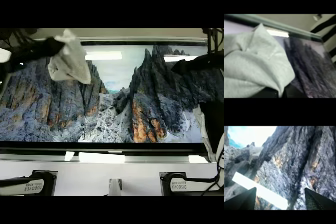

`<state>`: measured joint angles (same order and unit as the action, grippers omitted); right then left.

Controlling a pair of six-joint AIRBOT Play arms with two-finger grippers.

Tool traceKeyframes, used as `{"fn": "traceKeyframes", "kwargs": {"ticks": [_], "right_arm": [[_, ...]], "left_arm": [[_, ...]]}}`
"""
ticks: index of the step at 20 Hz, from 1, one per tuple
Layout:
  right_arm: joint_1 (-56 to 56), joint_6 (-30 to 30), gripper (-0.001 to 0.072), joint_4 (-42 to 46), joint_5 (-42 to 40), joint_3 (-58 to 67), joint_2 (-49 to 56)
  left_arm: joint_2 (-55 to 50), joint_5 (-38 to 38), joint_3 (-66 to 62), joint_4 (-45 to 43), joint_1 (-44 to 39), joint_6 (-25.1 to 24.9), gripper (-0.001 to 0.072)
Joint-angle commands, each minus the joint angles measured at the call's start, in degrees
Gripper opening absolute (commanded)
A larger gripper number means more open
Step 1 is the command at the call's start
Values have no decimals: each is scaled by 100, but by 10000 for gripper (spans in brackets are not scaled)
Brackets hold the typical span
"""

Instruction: Fold the shirts.

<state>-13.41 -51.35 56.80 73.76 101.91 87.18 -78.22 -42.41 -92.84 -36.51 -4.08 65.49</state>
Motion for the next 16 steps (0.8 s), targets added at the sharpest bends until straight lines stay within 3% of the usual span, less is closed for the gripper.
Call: {"fn": "traceKeyframes", "kwargs": {"ticks": [1,3,4,6,10,11,12,13,15,16], "right_arm": [[4,393,577,-527,767,13,-238],[4,326,576,-308,1285,9,-535],[4,234,532,-249,1287,11,-715],[4,184,477,-105,1228,9,-1128],[4,-125,478,535,1591,9,-1788],[4,-227,478,734,1781,9,-1862],[4,-317,478,920,1998,9,-1899],[4,-398,478,1095,2223,9,-1902],[4,-402,494,1189,2441,-63,-1895],[4,-361,589,1161,2459,-122,-1895]], "left_arm": [[1598,-160,94,-1152,-957,754,36],[1939,-179,455,-2632,-1657,2367,36],[1974,-177,693,-3171,-1974,2863,37],[1784,-17,1274,-3746,-2481,3488,37],[538,328,2096,-3370,-2916,3980,38],[118,319,2098,-2953,-2981,3974,107],[-219,317,2063,-2511,-3027,3866,358],[-498,273,1980,-2081,-3047,3735,699],[-715,-363,1670,-1967,-2865,3252,715],[-688,-957,1512,-2315,-2658,3021,713]]}}
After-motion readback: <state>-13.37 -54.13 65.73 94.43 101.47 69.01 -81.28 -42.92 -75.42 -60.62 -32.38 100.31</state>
